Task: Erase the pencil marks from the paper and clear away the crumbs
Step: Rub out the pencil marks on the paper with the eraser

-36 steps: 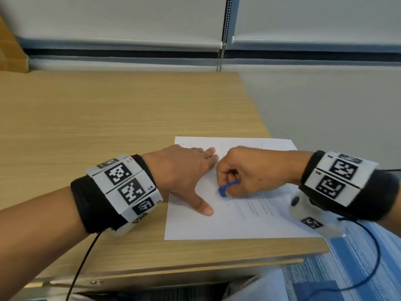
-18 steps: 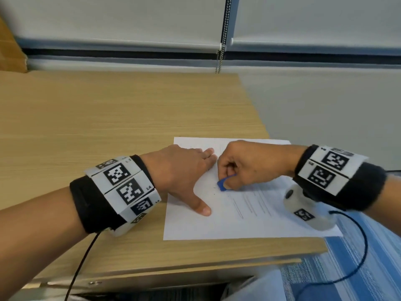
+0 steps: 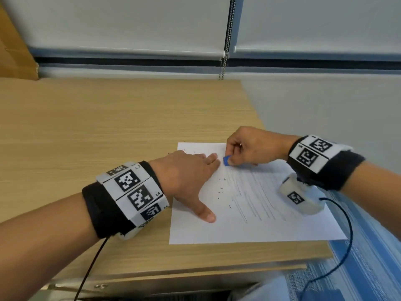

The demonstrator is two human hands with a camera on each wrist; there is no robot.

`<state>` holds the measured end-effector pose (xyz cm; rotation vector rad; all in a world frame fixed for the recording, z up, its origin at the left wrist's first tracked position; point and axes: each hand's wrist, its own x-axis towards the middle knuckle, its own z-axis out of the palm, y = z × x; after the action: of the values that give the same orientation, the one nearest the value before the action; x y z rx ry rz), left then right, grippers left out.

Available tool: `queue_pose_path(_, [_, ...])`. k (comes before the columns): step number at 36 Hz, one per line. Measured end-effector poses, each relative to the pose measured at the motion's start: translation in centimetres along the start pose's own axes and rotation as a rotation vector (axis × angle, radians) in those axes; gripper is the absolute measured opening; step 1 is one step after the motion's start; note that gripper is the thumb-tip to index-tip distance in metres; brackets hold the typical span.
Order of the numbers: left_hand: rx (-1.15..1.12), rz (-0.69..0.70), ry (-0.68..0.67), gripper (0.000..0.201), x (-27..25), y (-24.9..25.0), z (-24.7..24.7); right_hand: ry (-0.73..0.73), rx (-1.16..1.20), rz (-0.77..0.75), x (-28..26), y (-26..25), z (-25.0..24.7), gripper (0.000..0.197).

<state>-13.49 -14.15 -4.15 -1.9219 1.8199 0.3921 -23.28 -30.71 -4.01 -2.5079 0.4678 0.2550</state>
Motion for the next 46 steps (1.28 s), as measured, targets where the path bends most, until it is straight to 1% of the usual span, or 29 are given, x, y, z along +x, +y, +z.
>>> queue_pose_path(2, [-0.005, -0.007, -0.01, 0.126, -0.1, 0.0, -0.1, 0.082, -0.018, 0.015, 0.7, 0.6, -0.3, 0.007])
queue_pose_path(3, [-0.005, -0.01, -0.014, 0.126, -0.1, 0.0, -0.1, 0.1, -0.011, 0.012, 0.8, 0.7, -0.3, 0.007])
queue_pose_path(5, [-0.002, -0.018, -0.017, 0.129, 0.0, -0.1, -0.2, 0.077, 0.003, -0.012, 0.6, 0.7, -0.2, 0.006])
queue_pose_path(6, [0.002, -0.025, -0.017, 0.131, 0.0, -0.1, -0.2, 0.033, 0.008, -0.031, 0.2, 0.5, 0.0, 0.006])
queue_pose_path(9, [0.004, -0.042, -0.018, 0.136, 0.4, -0.3, -0.1, -0.21, 0.054, -0.065, -1.0, -0.3, 0.4, 0.006])
queue_pose_path(10, [-0.006, -0.041, -0.019, 0.137, 0.5, -0.3, -0.1, -0.27, 0.052, -0.072, -1.2, -0.5, 0.4, 0.006])
queue_pose_path(11, [-0.02, -0.039, -0.022, 0.138, 0.6, -0.4, 0.0, -0.293, 0.043, -0.079, -1.1, -0.6, 0.4, 0.006])
queue_pose_path(12, [-0.034, -0.038, -0.027, 0.138, 0.6, -0.5, 0.1, -0.281, 0.037, -0.082, -0.8, -0.7, 0.2, 0.006])
queue_pose_path(16, [-0.061, -0.038, -0.026, 0.138, 0.7, -0.6, 0.4, -0.07, 0.021, -0.063, 0.6, -0.3, 0.0, 0.014])
queue_pose_path(19, [-0.071, -0.036, -0.018, 0.139, 0.8, -0.8, 0.6, 0.028, -0.053, -0.109, -0.3, -0.5, 1.2, 0.013])
queue_pose_path(21, [-0.06, -0.034, -0.014, 0.14, 0.8, -0.9, 0.6, 0.023, -0.119, -0.144, -2.0, -1.1, 2.1, 0.008])
queue_pose_path(23, [-0.048, -0.029, -0.002, 0.142, 0.9, -1.0, 0.7, -0.037, -0.157, -0.158, -4.0, -1.5, 2.6, 0.004])
queue_pose_path(25, [-0.051, -0.02, 0.005, 0.143, 0.9, -1.2, 0.8, -0.059, -0.184, -0.163, -6.1, -1.6, 3.1, 0.005])
queue_pose_path(26, [-0.056, -0.014, 0.008, 0.143, 0.9, -1.3, 0.9, -0.039, -0.2, -0.154, -7.1, -1.5, 3.4, 0.007])
queue_pose_path(29, [-0.055, 0.002, 0.023, 0.142, 0.8, -1.6, 1.2, 0.131, -0.236, -0.073, -10.2, -0.9, 5.0, 0.009])
queue_pose_path(31, [-0.034, -0.001, 0.025, 0.141, 0.7, -1.5, 1.2, 0.254, -0.196, -0.031, -12.1, -0.4, 6.5, 0.006])
queue_pose_path(34, [-0.013, -0.006, 0.013, 0.14, 0.5, -1.6, 1.2, 0.429, -0.12, -0.031, -14.0, 0.5, 9.1, 0.013])
queue_pose_path(36, [0.006, -0.005, 0.009, 0.139, 0.5, -1.6, 1.3, 0.551, -0.114, -0.037, -14.6, 1.1, 10.7, 0.011])
queue_pose_path(39, [0.049, 0.005, 0.005, 0.13, 0.1, -1.3, 1.4, 0.637, -0.049, -0.028, -14.6, 1.6, 12.5, 0.026])
queue_pose_path(41, [0.084, 0.057, 0.039, 0.118, -0.5, -0.8, 1.6, 0.678, -0.018, -0.011, -14.5, 1.7, 13.0, 0.032])
queue_pose_path(42, [0.107, 0.104, 0.072, 0.113, -0.8, -0.4, 1.8, 0.699, -0.013, -0.001, -14.4, 1.7, 13.1, 0.032])
queue_pose_path(44, [0.141, 0.228, 0.153, 0.106, -1.4, 0.7, 2.4, 0.722, -0.01, 0.02, -14.4, 1.5, 13.0, 0.029])
queue_pose_path(46, [0.162, 0.384, 0.223, 0.102, -1.7, 1.9, 3.6, 0.725, -0.009, 0.024, -14.4, 1.3, 13.0, 0.03])
